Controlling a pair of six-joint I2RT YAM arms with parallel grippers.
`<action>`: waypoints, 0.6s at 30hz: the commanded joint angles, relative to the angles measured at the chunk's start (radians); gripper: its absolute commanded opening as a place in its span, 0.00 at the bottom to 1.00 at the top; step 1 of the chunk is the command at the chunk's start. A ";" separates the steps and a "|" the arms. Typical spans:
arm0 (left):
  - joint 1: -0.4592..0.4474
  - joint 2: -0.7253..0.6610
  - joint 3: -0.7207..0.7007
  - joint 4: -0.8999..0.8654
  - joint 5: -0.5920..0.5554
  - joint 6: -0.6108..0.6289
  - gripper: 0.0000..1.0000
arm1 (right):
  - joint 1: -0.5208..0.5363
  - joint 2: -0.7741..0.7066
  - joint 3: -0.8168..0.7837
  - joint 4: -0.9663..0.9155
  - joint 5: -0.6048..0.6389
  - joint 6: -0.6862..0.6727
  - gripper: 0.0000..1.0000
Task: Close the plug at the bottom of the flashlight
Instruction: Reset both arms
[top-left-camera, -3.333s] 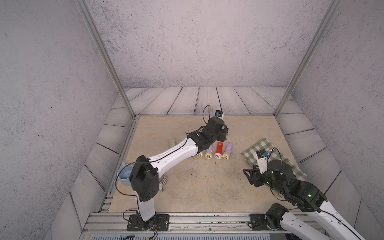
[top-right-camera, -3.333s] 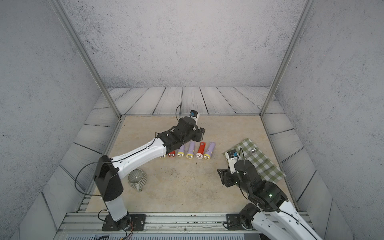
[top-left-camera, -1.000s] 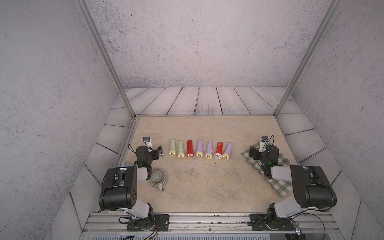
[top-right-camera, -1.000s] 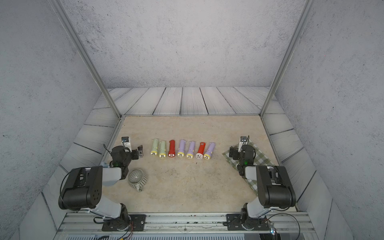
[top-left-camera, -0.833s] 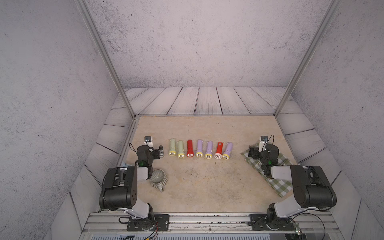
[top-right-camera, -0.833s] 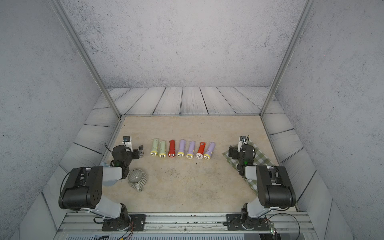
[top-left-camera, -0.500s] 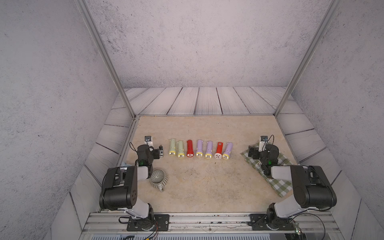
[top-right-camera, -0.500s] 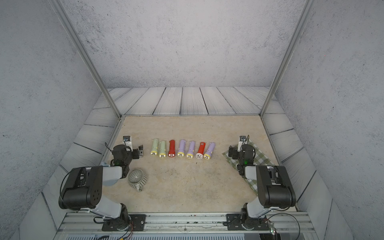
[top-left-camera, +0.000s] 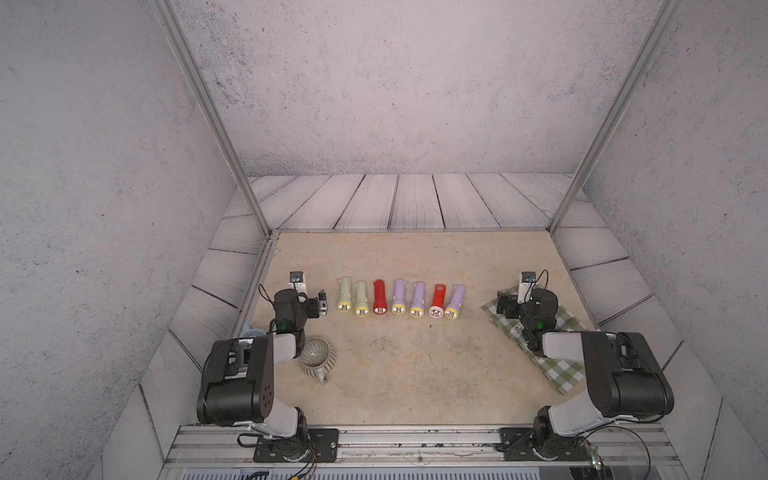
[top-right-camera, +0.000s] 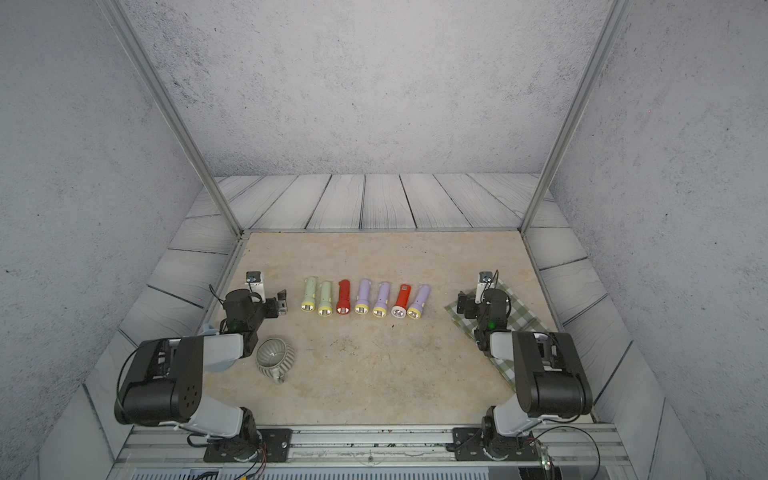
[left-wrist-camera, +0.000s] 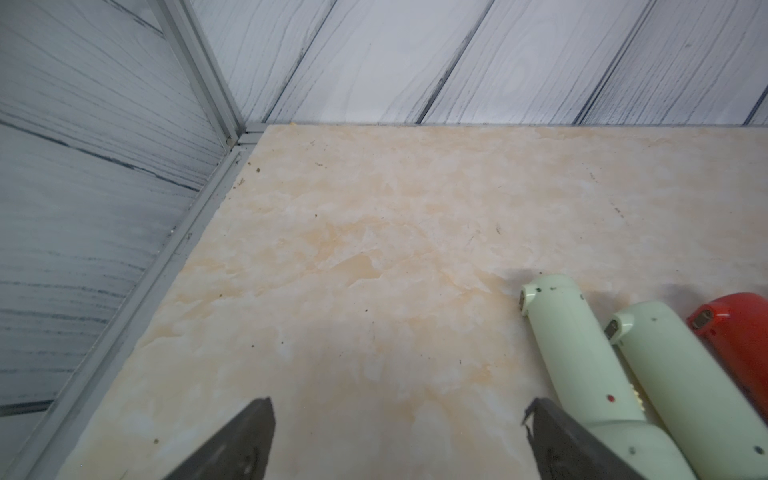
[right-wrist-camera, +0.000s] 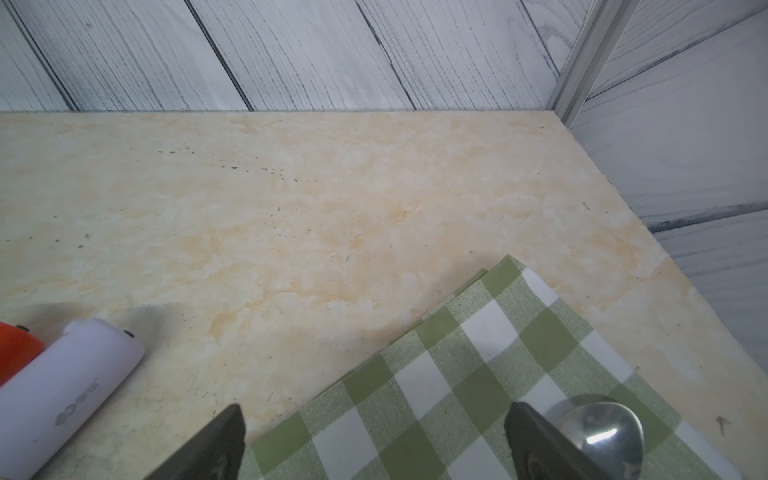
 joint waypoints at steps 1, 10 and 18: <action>-0.021 -0.116 -0.048 0.026 -0.079 -0.009 0.98 | 0.000 -0.042 -0.016 0.019 0.023 0.019 0.99; -0.013 -0.010 -0.014 0.048 -0.081 -0.015 0.98 | 0.012 -0.047 0.015 -0.041 0.047 0.013 0.99; -0.006 0.085 0.017 0.061 -0.077 -0.027 0.98 | 0.011 0.024 0.018 0.011 0.043 0.011 0.99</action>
